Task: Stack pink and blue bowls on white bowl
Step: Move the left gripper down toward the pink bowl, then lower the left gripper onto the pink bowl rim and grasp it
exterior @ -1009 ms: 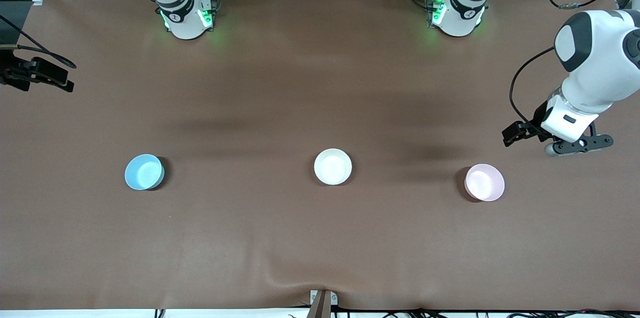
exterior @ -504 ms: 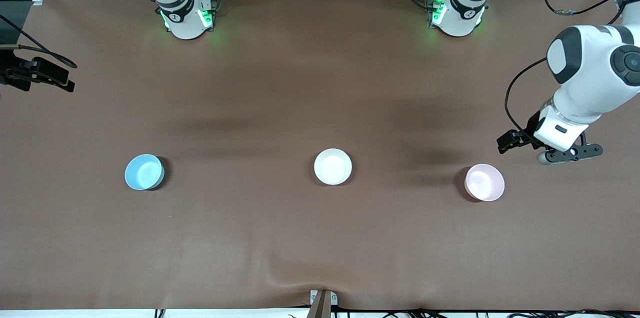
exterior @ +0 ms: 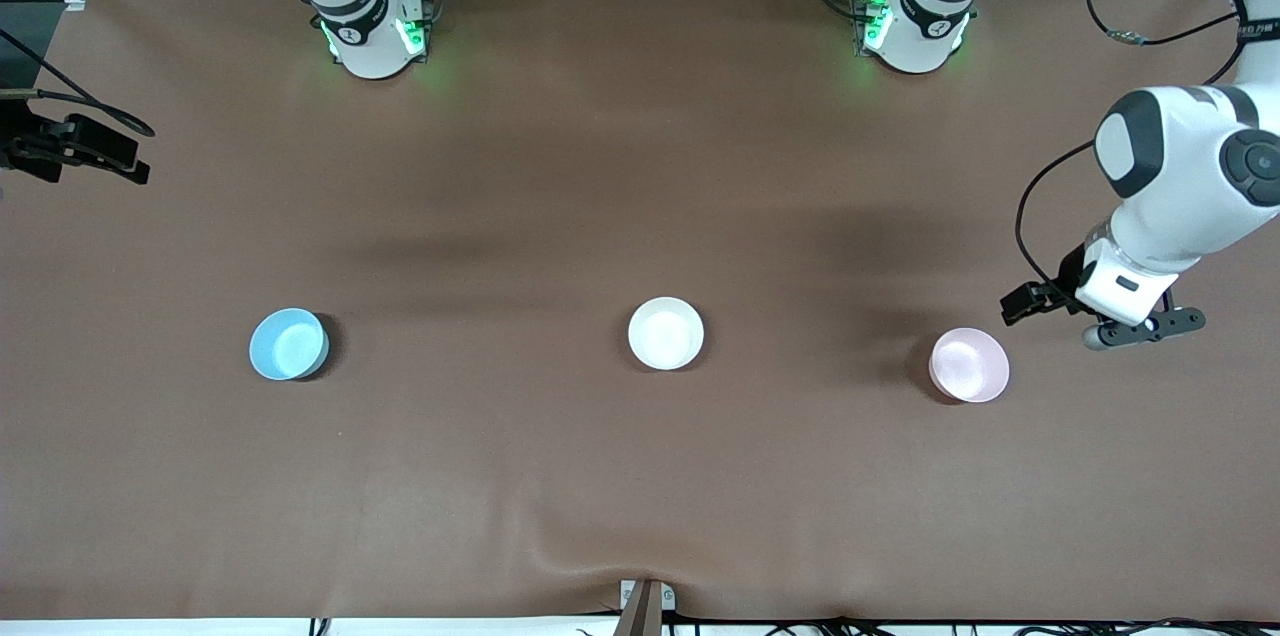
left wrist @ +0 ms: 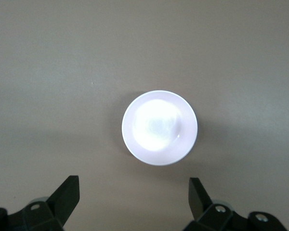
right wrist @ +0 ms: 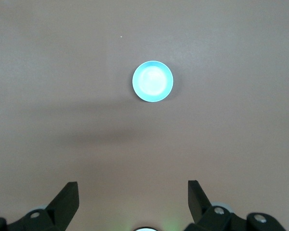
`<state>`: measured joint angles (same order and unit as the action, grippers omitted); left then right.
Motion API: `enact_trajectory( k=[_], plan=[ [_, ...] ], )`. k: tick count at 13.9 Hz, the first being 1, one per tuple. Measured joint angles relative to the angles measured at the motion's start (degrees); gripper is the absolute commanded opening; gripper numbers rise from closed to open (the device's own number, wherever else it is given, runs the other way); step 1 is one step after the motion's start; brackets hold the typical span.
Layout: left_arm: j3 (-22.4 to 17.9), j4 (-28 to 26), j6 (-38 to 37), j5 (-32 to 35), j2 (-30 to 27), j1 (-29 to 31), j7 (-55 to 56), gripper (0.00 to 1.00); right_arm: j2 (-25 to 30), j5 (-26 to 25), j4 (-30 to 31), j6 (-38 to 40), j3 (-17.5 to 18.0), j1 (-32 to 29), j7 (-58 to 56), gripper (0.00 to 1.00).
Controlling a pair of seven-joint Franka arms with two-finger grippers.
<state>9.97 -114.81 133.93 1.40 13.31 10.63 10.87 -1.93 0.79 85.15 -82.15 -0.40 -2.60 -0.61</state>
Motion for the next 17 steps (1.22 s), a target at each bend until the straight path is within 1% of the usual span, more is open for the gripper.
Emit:
enact_trajectory(
  k=[4, 8, 11, 17],
  plan=[
    [0.08, 3.87, 0.89, 0.20, 4.77, 0.01, -0.03, 1.00, 0.00, 0.00, 0.00, 0.01, 0.02, 0.61, -0.04, 1.00],
    [0.09, 6.24, 0.89, 0.23, 5.98, 0.03, -0.41, 1.00, 0.00, 0.00, 0.01, 0.06, 0.02, 0.88, -0.04, 1.00],
    [0.05, 8.17, 0.89, 0.23, 7.95, 0.06, -1.65, 1.00, 0.00, 0.00, 0.01, 0.12, 0.01, 0.88, -0.04, 1.00],
    [0.14, 10.05, 0.89, 0.23, 10.52, -0.05, -2.11, 1.00, 0.00, -0.03, 0.01, 0.75, -0.15, 0.88, -0.04, 1.00]
  ],
)
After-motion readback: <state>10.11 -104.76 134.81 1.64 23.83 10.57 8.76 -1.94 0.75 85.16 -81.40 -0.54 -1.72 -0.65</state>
